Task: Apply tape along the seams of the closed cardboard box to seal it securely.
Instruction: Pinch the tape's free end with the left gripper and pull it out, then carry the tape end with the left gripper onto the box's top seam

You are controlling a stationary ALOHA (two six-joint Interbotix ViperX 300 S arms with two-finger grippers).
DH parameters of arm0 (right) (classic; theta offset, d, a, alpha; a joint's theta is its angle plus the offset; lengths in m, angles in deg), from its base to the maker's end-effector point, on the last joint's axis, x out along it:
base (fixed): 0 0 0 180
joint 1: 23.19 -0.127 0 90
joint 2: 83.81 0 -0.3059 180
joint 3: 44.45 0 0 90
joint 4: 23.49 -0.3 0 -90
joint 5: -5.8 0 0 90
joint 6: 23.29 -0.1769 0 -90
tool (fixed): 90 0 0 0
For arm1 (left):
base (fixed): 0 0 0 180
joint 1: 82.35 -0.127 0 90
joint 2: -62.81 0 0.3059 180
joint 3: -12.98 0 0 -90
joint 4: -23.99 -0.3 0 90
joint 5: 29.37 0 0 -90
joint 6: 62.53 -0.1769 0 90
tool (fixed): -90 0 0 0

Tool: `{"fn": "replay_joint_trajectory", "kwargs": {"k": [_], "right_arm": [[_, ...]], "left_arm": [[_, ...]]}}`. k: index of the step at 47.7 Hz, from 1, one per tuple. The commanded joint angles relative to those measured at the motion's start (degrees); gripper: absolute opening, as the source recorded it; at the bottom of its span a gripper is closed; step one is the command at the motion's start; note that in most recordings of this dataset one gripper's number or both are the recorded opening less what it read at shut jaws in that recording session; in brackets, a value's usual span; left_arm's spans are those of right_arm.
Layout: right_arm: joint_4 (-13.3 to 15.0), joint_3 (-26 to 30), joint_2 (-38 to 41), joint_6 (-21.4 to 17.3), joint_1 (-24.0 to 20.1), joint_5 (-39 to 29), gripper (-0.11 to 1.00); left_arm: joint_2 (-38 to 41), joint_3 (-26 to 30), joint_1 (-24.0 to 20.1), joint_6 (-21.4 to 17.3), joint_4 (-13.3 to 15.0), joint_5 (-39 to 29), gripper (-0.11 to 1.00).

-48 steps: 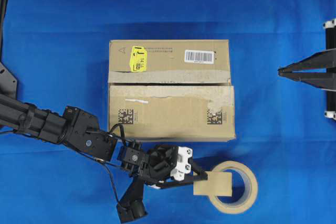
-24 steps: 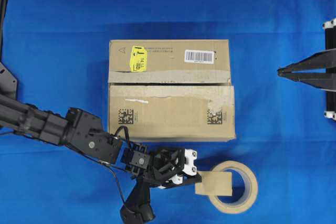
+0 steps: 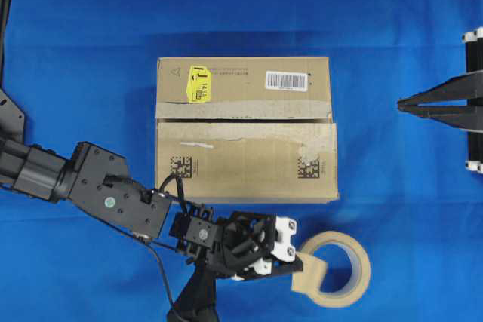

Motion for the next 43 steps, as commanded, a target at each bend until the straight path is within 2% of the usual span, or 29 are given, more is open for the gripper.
{"fn": "replay_joint_trajectory", "kwargs": {"k": [1,17,37,43], "right_arm": [[0.18,1.49,0.53,-0.09,-0.18,0.26,0.00],[-0.09,1.67,0.97,-0.18,-0.44,0.26,0.00],[-0.09,1.49,1.58,-0.18,-0.44,-0.09,0.00],[-0.09,1.49,1.76,-0.18,-0.44,-0.09,0.00]], "left_arm": [[-2.46,1.58,-0.26,-0.26,-0.26,-0.53,0.00],[-9.58,-1.85,-2.55,-1.05,-0.26,-0.44,0.00],[-19.86,-10.02,-14.77,-1.93,-0.26,-0.35,0.00],[-21.09,-11.43,-18.11,-3.43,-0.35,-0.35,0.00]]}}
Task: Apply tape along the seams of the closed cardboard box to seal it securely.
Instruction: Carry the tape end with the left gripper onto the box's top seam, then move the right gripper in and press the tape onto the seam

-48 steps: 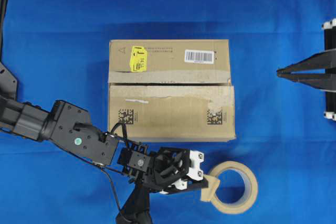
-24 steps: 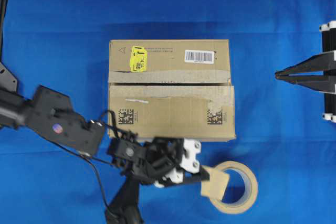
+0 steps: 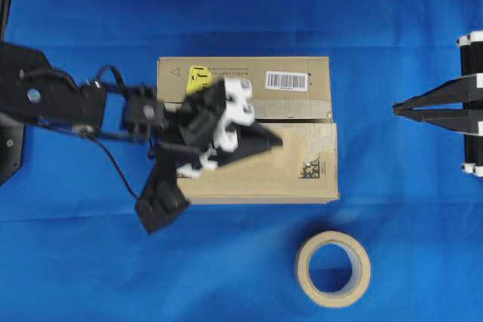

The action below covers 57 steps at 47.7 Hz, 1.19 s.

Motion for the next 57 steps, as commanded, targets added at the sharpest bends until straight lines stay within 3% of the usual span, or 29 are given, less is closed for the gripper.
{"fn": "replay_joint_trajectory", "kwargs": {"k": [1,16,57], "right_arm": [[-0.18,1.49,0.44,-0.09,-0.09,0.18,0.00],[-0.18,1.41,0.53,0.00,-0.09,0.18,0.00],[-0.18,1.23,3.87,0.00,-0.09,2.11,0.00]], "left_arm": [[-1.93,-0.18,-2.20,-0.44,-0.09,0.35,0.00],[-2.37,-1.14,-3.16,-0.44,-0.09,-0.35,0.00],[-3.08,-11.07,-4.48,-0.79,0.00,0.62,0.00]]}}
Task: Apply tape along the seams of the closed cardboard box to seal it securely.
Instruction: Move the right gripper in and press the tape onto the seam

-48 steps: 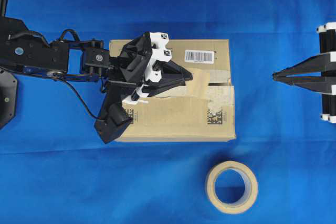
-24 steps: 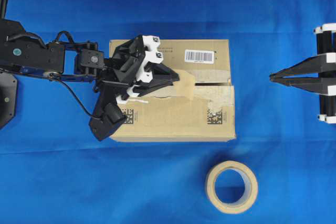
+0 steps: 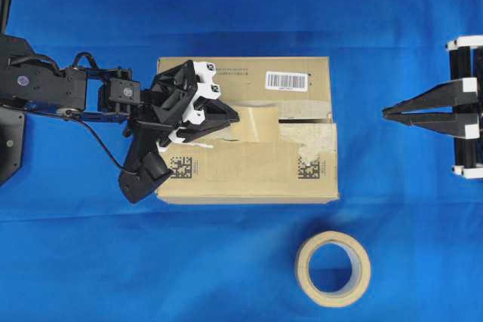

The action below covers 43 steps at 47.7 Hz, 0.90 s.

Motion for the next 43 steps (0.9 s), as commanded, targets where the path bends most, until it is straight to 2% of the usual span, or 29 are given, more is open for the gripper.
{"fn": "replay_joint_trajectory", "kwargs": {"k": [1,28,43], "right_arm": [[-0.09,1.23,0.62,0.00,-0.09,0.97,0.00],[-0.88,3.34,7.56,-0.26,-0.09,3.78,0.00],[-5.62,6.33,15.03,-0.26,0.62,6.33,0.01]], "left_arm": [[-1.41,0.26,-0.18,0.09,0.00,0.44,0.00],[-0.70,-1.32,-0.35,-0.35,0.00,0.09,0.00],[0.18,-0.88,-0.70,-1.67,-0.09,0.00,0.00]]}}
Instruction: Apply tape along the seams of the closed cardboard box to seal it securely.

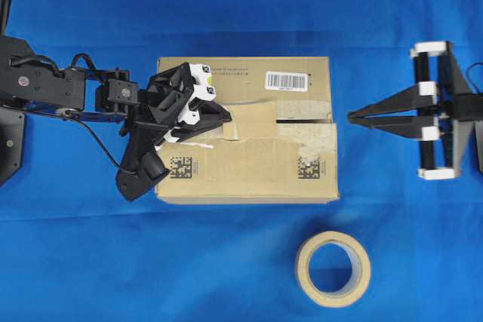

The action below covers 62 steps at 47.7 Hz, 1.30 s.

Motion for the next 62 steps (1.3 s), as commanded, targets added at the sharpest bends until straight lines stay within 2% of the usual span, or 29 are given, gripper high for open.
{"fn": "replay_joint_trajectory", "kwargs": {"k": [1,4,10,12,19,42,49,62], "right_arm": [[-1.32,2.72,2.64,-0.09,0.53,0.79,0.03],[-1.85,4.31,5.36,0.00,0.70,0.79,0.18],[-1.76,7.38,10.11,0.00,0.70,0.79,0.58],[-1.85,8.26,11.43,0.00,0.62,0.79,0.64],[-1.93,11.87,16.61,0.00,0.88,0.88,0.54],[-2.02,23.29,32.08,-0.09,2.72,-1.05,0.55],[-3.52,24.52,35.60,-0.35,2.99,-2.46,0.55],[-4.39,23.82,36.30,-0.35,3.69,-2.55,0.55]], "left_arm": [[-0.35,0.97,-0.09,-0.53,0.00,0.18,0.00],[-0.35,0.97,-0.09,-1.23,0.00,0.18,0.00],[-0.35,0.88,-0.09,-1.32,0.00,-0.18,0.00],[-0.35,0.88,-0.09,-1.32,0.00,-0.35,0.00],[-0.35,0.97,-0.09,-1.32,0.00,-0.70,0.00],[-0.35,0.97,-0.09,-1.14,0.00,-0.70,0.00],[-0.35,1.05,-0.09,-1.14,0.00,-0.70,0.00],[-0.26,1.14,-0.09,-1.23,0.00,-0.70,0.00]]}}
